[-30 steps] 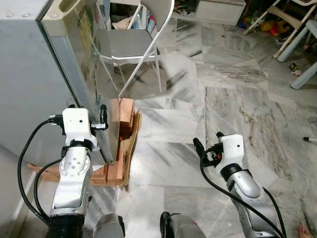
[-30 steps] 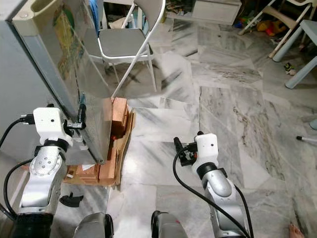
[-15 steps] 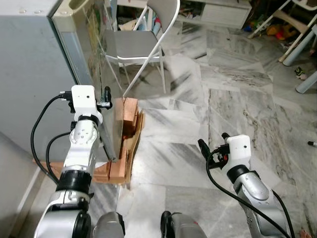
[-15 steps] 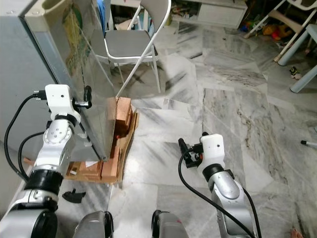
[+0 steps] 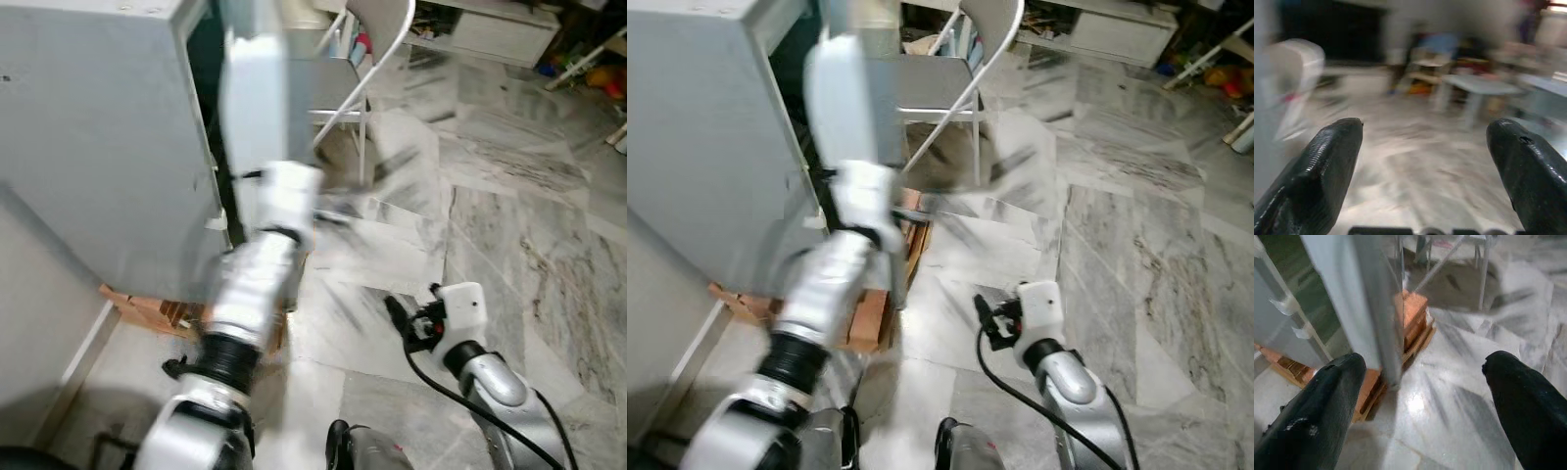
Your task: Restocking fridge
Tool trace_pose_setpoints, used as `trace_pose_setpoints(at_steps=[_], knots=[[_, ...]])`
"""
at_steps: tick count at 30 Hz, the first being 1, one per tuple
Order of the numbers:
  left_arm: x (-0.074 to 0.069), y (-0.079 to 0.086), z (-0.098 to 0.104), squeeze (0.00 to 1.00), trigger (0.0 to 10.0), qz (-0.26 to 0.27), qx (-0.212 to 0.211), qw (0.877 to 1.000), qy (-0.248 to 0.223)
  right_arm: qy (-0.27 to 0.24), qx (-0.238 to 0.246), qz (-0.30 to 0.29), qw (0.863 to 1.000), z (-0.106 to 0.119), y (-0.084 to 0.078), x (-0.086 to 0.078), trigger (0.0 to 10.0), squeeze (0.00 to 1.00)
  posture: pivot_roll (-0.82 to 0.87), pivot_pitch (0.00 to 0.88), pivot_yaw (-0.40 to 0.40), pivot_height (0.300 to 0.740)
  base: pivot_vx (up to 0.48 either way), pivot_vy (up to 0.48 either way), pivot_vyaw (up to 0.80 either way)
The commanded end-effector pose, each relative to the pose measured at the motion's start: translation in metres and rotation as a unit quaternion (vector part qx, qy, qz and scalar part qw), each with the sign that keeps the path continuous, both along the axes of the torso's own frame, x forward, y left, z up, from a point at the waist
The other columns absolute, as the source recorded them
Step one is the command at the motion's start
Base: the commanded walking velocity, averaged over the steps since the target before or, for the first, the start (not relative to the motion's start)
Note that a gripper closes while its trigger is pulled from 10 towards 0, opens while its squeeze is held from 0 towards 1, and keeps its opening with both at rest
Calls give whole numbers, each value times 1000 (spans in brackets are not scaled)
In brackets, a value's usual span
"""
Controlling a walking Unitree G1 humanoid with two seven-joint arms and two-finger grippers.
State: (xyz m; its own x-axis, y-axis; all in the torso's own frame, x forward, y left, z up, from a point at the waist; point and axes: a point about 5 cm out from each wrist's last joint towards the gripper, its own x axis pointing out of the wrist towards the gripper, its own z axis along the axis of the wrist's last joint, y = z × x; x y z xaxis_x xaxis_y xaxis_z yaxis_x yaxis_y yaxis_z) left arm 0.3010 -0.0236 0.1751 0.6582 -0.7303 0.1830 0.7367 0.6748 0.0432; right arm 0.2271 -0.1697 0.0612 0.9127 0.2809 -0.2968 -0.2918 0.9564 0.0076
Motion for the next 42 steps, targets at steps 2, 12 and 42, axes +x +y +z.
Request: trace_pose_setpoints(at_steps=[2,12,42], knots=[[-10,-25,6,0,10000,-17,-23,1000,-5,23,-2,-1,1000,-8,-3,-2,10000,0,40,126,-55,740,0,0,0],[19,91,-25,0,10000,188,44,981,4,16,17,12,1000,-11,3,1,10000,0,68,114,-42,740,0,-37,0],[2,172,-67,0,10000,376,105,919,61,-60,25,4,998,15,17,15,10000,0,42,101,-40,740,284,-217,-235]])
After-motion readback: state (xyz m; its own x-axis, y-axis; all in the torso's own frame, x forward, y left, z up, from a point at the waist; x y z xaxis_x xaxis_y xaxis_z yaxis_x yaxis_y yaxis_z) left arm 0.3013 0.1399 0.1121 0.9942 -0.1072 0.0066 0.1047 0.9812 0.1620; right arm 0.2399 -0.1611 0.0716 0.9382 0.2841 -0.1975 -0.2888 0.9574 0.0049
